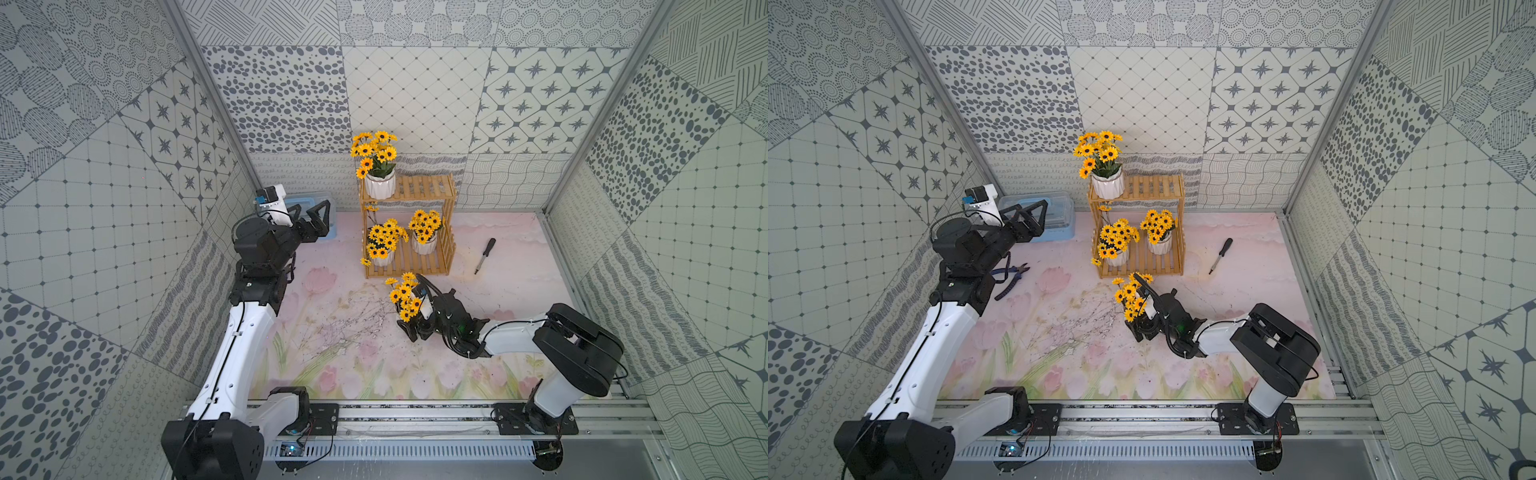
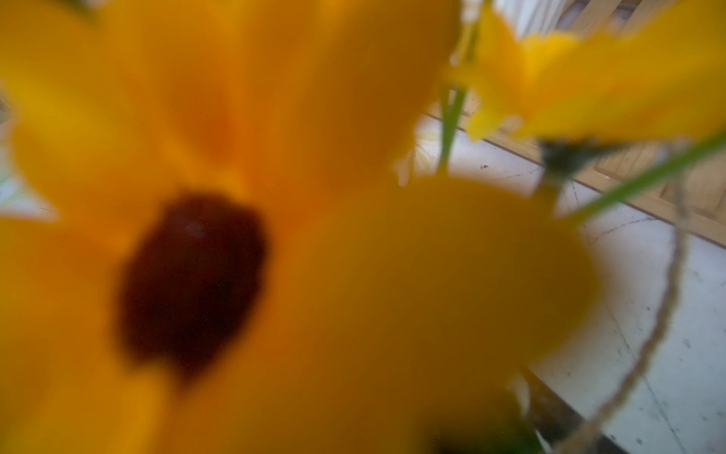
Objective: Take the sunflower pots off the shelves
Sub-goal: Place the sunflower pot at the center of the board.
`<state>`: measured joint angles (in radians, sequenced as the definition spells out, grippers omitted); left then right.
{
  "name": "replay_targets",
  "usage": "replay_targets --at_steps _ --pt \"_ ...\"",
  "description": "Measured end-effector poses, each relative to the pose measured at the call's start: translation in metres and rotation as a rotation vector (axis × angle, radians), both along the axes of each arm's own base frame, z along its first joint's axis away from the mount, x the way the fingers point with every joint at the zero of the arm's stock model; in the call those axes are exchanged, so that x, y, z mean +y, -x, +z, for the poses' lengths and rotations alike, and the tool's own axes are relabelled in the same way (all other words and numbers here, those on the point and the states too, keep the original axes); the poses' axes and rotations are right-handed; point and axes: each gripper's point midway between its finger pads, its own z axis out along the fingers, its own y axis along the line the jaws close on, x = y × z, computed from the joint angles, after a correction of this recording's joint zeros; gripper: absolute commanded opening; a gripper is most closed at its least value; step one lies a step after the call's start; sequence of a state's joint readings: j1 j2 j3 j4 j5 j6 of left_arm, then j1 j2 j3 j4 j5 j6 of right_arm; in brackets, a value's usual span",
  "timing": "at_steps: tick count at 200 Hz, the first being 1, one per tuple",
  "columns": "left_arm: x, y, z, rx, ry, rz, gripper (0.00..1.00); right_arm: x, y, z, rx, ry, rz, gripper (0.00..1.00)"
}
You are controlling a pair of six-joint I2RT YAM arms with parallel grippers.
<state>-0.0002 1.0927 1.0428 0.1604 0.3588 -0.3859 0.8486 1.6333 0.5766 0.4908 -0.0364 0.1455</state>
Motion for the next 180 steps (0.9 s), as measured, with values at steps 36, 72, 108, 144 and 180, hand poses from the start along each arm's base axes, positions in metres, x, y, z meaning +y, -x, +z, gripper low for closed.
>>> replay_targets --at_steps 36,72,108,144,180 --pt "0.000 -0.001 -0.001 0.003 0.000 0.000 0.97 -0.005 0.008 0.001 0.031 0.024 0.012 0.98" --pt "0.000 -0.003 -0.004 0.010 0.000 0.000 0.97 -0.007 0.016 0.001 0.065 0.037 0.040 0.98" --pt "0.000 -0.004 -0.005 0.016 0.004 0.000 0.97 -0.004 0.019 0.003 0.090 0.042 0.061 0.98" --pt "0.000 -0.005 -0.006 0.017 0.004 0.000 0.97 -0.007 0.019 0.003 0.093 0.056 0.052 0.98" --pt "0.000 -0.007 -0.009 0.026 0.006 0.000 0.97 -0.011 0.018 0.003 0.080 0.080 0.044 0.98"
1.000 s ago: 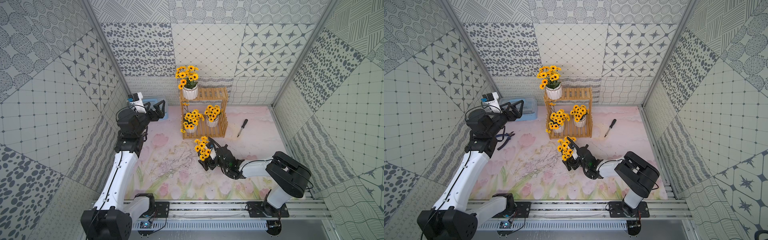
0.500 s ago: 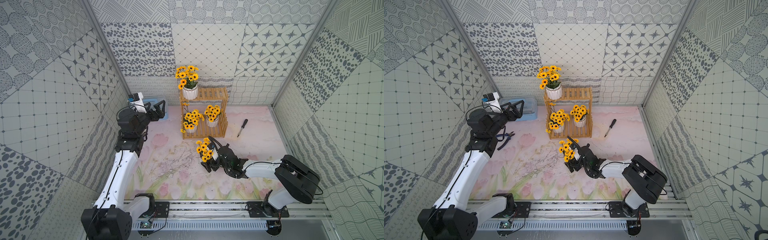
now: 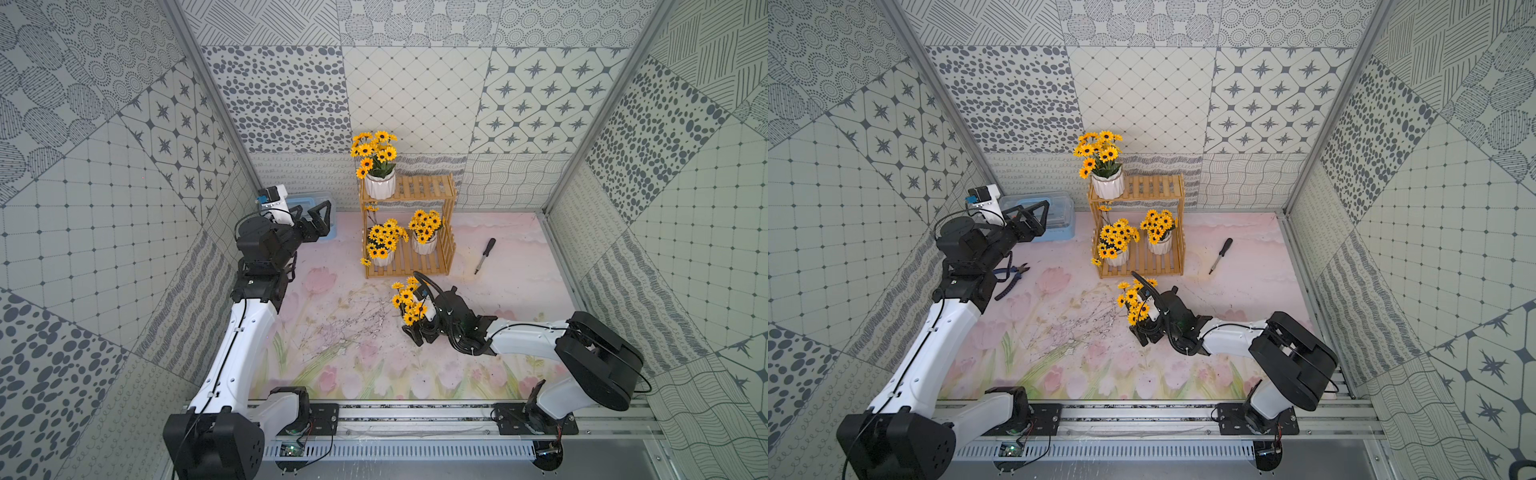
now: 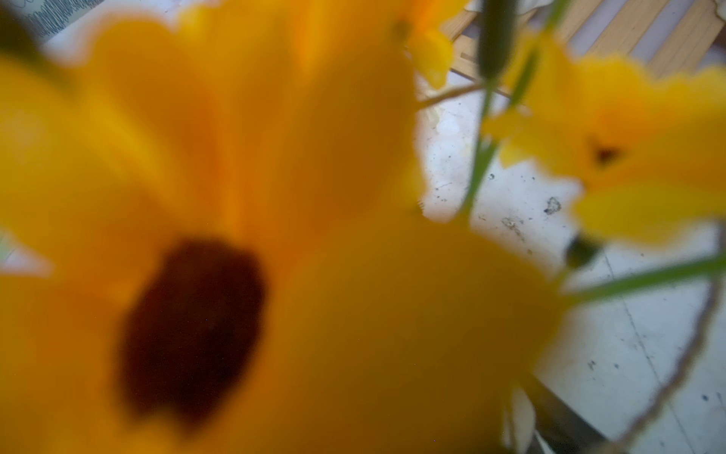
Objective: Take the sunflower pots off the shelves
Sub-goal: Place the sunflower pot at the center of the board.
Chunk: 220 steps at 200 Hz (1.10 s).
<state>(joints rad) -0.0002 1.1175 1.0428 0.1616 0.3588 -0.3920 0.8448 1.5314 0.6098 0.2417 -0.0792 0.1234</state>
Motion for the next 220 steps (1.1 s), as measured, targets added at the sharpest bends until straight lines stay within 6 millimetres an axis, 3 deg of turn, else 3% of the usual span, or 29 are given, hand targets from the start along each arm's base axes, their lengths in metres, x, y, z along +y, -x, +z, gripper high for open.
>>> replay_targets --at_steps 89,178,220 --pt "0.000 -0.004 -0.003 0.010 0.005 0.000 0.97 0.007 -0.004 0.009 0.024 -0.017 0.007 0.98" --pt "0.000 -0.006 -0.004 0.013 0.009 0.000 0.97 0.019 0.012 0.015 0.087 -0.078 0.103 0.98" --pt "0.000 -0.006 -0.005 0.016 0.013 0.000 0.97 0.018 0.010 0.013 0.055 -0.032 0.097 0.98"
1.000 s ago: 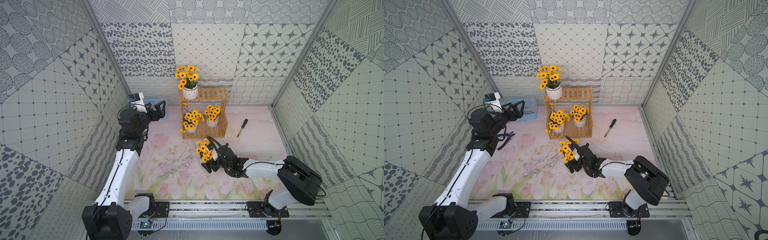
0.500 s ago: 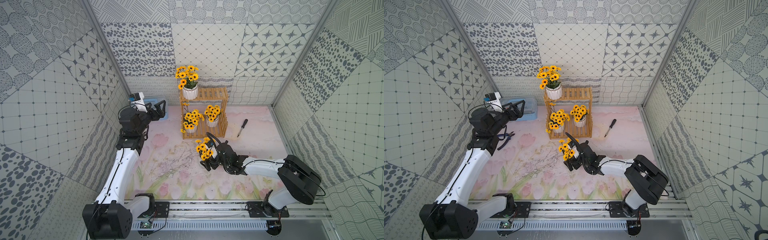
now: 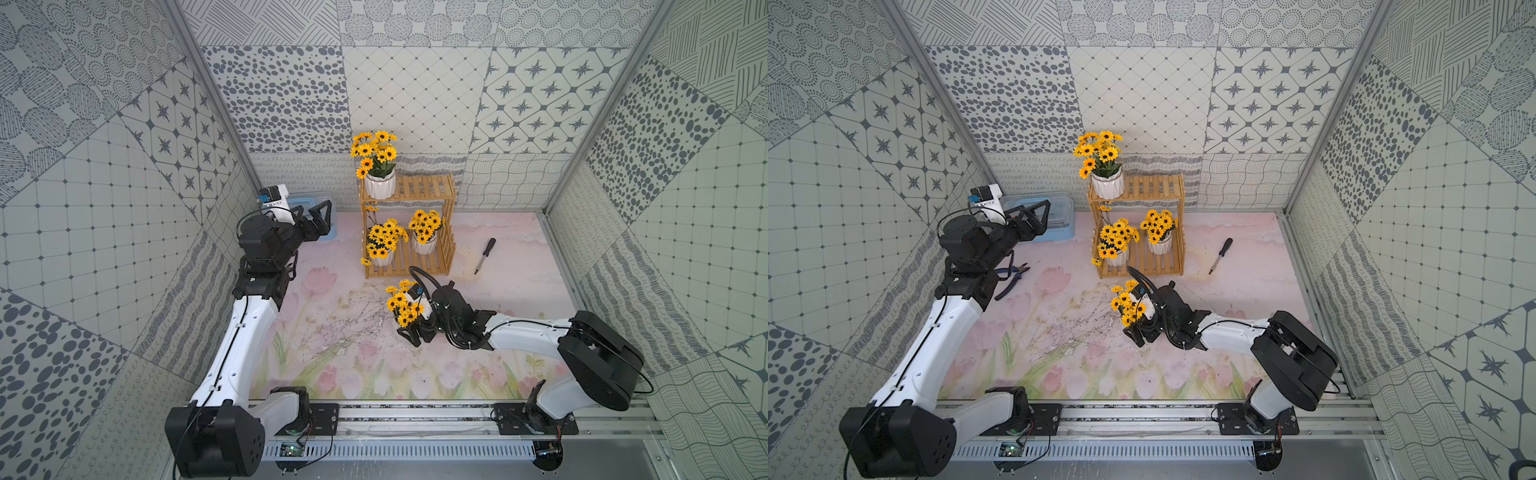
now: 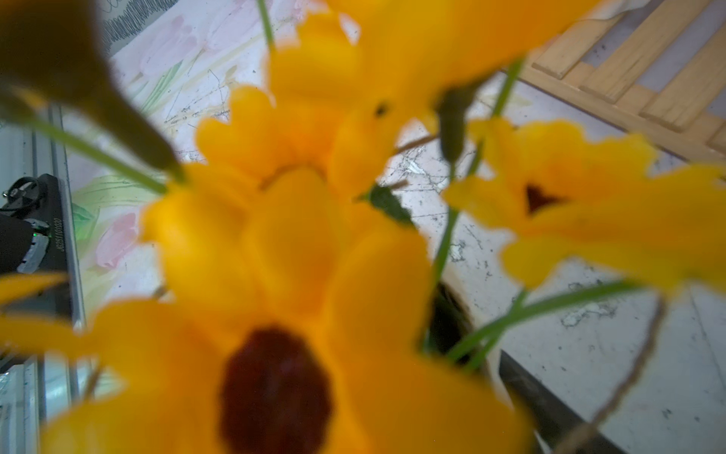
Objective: Take the sunflower pots off the shelves
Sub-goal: Place the sunflower pot at the center of the board.
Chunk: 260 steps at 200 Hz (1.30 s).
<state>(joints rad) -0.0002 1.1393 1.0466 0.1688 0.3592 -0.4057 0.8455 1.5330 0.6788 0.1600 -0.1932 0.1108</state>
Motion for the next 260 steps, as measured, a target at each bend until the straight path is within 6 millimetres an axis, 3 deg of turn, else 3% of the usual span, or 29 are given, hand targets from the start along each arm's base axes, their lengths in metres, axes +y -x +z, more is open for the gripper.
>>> replay_targets --at_steps 85,130,181,232,260 --pt "-0.001 -0.005 -0.006 0.019 0.012 -0.004 0.97 -0.024 -0.042 -0.015 -0.079 0.070 -0.167 0.98" --pt "-0.003 -0.006 -0.008 0.023 0.013 -0.009 0.97 -0.020 -0.034 -0.006 -0.050 0.030 -0.119 0.98" --pt "-0.004 -0.007 -0.008 0.028 0.024 -0.015 0.97 -0.010 -0.021 0.021 -0.046 -0.085 -0.058 0.98" --pt "-0.005 -0.008 -0.007 0.016 0.030 -0.024 0.97 -0.010 -0.020 0.029 -0.047 -0.121 -0.058 0.98" --pt "-0.005 -0.009 -0.005 0.010 0.030 -0.025 0.97 -0.009 -0.016 0.053 -0.079 -0.173 -0.038 0.98"
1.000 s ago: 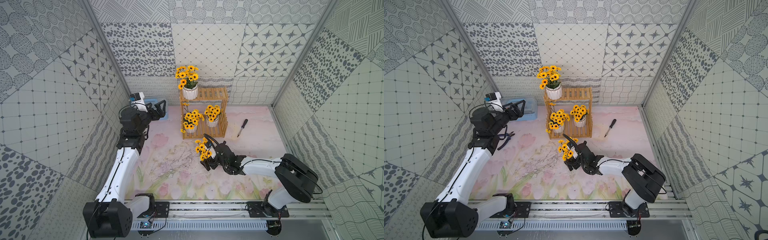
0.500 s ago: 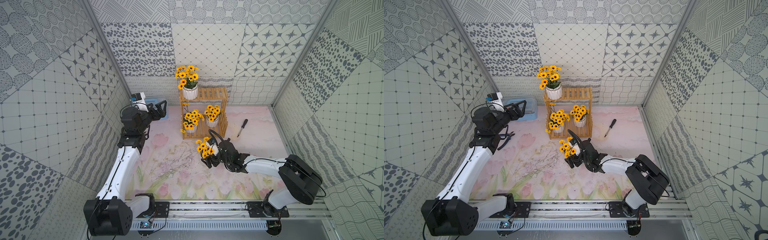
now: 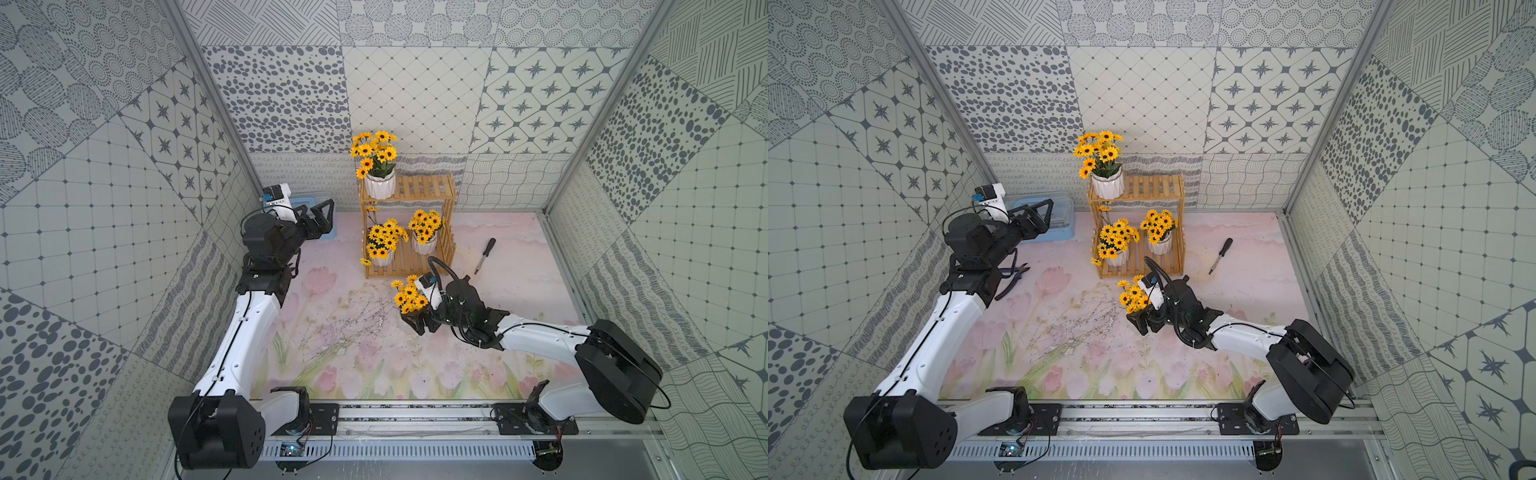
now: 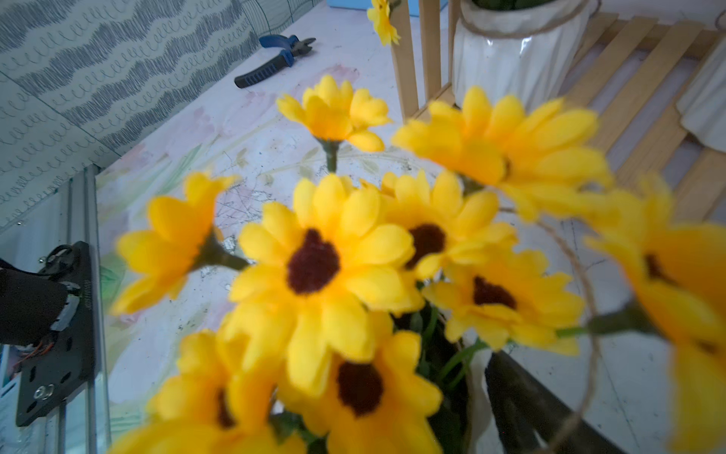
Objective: Take the sunflower pots off the shelves
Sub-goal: Place the sunflower pot at the center of the board, then pick up the sunflower pot from the shelf.
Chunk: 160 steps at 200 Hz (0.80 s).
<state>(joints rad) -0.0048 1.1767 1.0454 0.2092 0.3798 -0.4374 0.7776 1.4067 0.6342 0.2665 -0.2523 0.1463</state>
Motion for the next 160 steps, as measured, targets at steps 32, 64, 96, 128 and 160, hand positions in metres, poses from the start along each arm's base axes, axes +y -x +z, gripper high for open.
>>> replay_targets --at_steps 32,64,96,128,160 --pt "-0.001 -0.003 0.002 0.002 0.000 -0.003 0.97 -0.002 0.005 0.042 -0.072 -0.080 0.012 0.98" --pt "-0.003 -0.009 0.011 -0.004 -0.001 -0.012 0.97 -0.007 0.005 0.071 -0.109 -0.127 0.009 0.98" --pt "-0.010 -0.015 0.019 -0.004 -0.009 -0.039 0.95 -0.021 -0.014 0.087 -0.078 -0.168 -0.057 0.98" --pt "-0.026 -0.022 0.030 -0.015 -0.058 -0.091 0.95 -0.042 -0.054 0.127 -0.055 -0.235 -0.176 0.98" --pt "-0.053 -0.022 0.024 -0.001 -0.134 -0.174 0.95 -0.061 -0.087 0.170 -0.081 -0.299 -0.258 0.98"
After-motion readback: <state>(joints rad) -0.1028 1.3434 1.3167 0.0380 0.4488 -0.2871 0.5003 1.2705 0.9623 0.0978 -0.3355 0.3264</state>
